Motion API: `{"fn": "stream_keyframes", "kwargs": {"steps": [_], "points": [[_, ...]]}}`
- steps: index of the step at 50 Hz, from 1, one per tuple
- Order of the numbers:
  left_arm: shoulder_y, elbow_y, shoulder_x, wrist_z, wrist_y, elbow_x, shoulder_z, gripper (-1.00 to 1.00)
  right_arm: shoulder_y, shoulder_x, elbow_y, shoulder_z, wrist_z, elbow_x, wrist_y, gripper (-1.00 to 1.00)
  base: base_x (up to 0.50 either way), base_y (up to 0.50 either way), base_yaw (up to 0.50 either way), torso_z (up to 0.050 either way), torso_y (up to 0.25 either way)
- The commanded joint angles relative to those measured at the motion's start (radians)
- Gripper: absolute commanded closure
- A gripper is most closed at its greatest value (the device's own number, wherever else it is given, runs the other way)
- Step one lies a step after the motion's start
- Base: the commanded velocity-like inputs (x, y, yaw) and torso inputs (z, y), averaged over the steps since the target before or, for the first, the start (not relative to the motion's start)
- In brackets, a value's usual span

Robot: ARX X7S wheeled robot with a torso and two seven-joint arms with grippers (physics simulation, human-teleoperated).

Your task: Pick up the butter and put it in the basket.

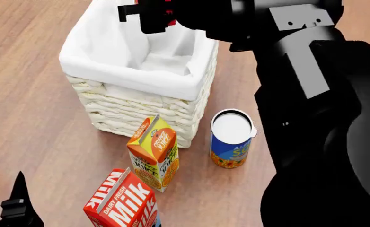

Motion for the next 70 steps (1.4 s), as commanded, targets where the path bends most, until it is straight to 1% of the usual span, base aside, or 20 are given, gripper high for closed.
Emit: {"fn": "stream_keyframes", "kwargs": {"steps": [1, 6, 17, 45, 53, 54, 65, 70], "points": [[0.002, 0.012, -0.003, -0.016, -0.016, -0.005, 0.003, -1.0, 0.018, -0.002, -0.02, -0.201, -0.041, 0.224, -0.034, 1.0, 0.0, 0.0, 0.0, 0.0, 0.01], [-0.001, 0.008, -0.002, -0.022, -0.022, -0.008, 0.001, -1.0, 0.014, -0.002, -0.014, -0.261, -0.037, 0.283, -0.041, 1.0, 0.0, 0.0, 0.0, 0.0, 0.0], [0.008, 0.031, -0.005, -0.045, -0.04, -0.01, 0.005, -1.0, 0.011, -0.002, -0.014, -0.323, -0.05, 0.322, -0.026, 1.0, 0.0, 0.0, 0.0, 0.0, 0.001], [0.012, 0.063, -0.012, -0.082, -0.072, -0.036, -0.004, -1.0, -0.006, -0.002, -0.014, -0.345, -0.053, 0.349, -0.04, 1.0, 0.0, 0.0, 0.0, 0.001, 0.001], [0.018, 0.066, -0.013, -0.082, -0.068, -0.035, 0.0, -1.0, 0.0, -0.002, -0.007, -0.351, -0.024, 0.353, -0.068, 1.0, 0.0, 0.0, 0.0, 0.0, 0.001], [0.019, 0.073, -0.015, -0.082, -0.071, -0.039, -0.001, -1.0, 0.002, -0.002, -0.003, -0.351, -0.024, 0.354, -0.075, -1.0, 0.0, 0.0, 0.0, 0.0, 0.0], [0.017, 0.069, -0.018, -0.081, -0.067, -0.042, -0.001, -1.0, 0.01, -0.002, 0.0, -0.371, -0.006, 0.367, -0.132, -1.0, 0.0, 0.0, 0.0, 0.0, 0.0], [0.016, 0.068, -0.019, -0.081, -0.065, -0.042, 0.0, -1.0, 0.012, -0.002, 0.0, -0.382, 0.002, 0.35, -0.197, -1.0, 0.0, 0.0, 0.0, 0.0, 0.0]]}}
